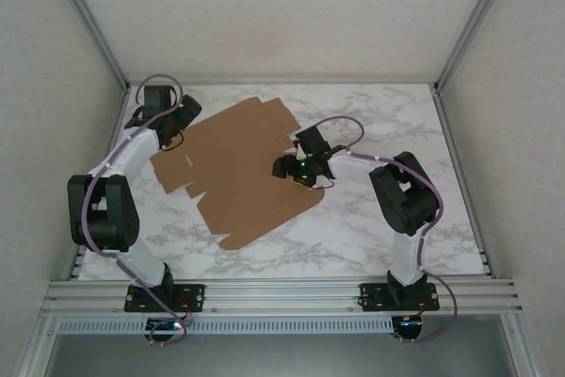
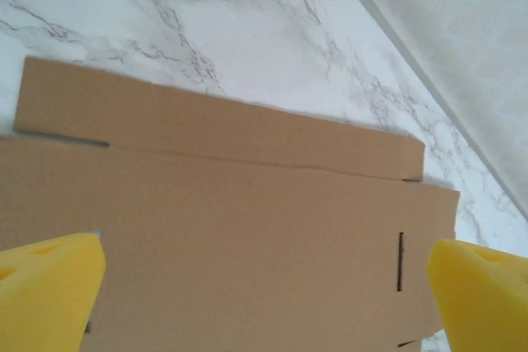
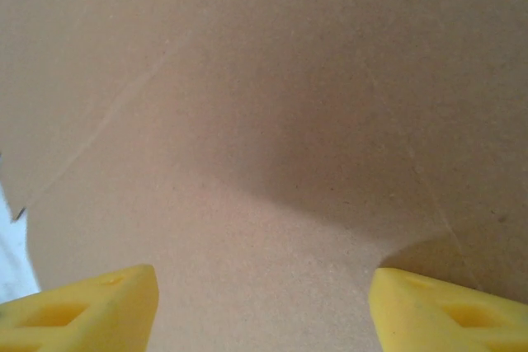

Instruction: Fold the paper box

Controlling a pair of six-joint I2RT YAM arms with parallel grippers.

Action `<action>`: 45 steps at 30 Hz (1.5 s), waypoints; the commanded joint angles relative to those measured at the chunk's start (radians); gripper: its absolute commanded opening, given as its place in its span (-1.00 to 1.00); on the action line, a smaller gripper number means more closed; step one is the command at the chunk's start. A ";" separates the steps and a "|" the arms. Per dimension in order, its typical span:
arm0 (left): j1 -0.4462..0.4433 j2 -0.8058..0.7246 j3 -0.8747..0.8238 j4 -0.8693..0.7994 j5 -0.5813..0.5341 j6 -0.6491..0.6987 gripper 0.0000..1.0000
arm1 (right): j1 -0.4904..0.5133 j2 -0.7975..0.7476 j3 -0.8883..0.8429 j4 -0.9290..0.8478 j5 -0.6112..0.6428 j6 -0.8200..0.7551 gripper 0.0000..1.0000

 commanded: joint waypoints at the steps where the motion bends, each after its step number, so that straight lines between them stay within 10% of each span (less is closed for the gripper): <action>1: 0.000 0.059 0.053 -0.013 0.017 0.033 0.99 | -0.055 -0.036 -0.071 -0.194 0.162 -0.059 0.43; 15: -0.166 0.658 0.691 -0.273 0.095 0.199 0.97 | -0.314 -0.131 -0.041 -0.350 0.275 -0.183 0.53; 20: -0.198 0.545 0.405 -0.124 0.038 0.146 0.96 | -0.369 0.057 0.198 -0.416 0.250 -0.216 0.55; 30: -0.286 0.316 -0.073 0.164 0.301 -0.033 0.93 | -0.376 0.366 0.613 -0.551 0.094 -0.294 0.48; 45: -0.432 0.059 -0.449 0.337 0.303 -0.144 0.94 | -0.274 -0.265 0.079 -0.387 0.097 -0.133 0.75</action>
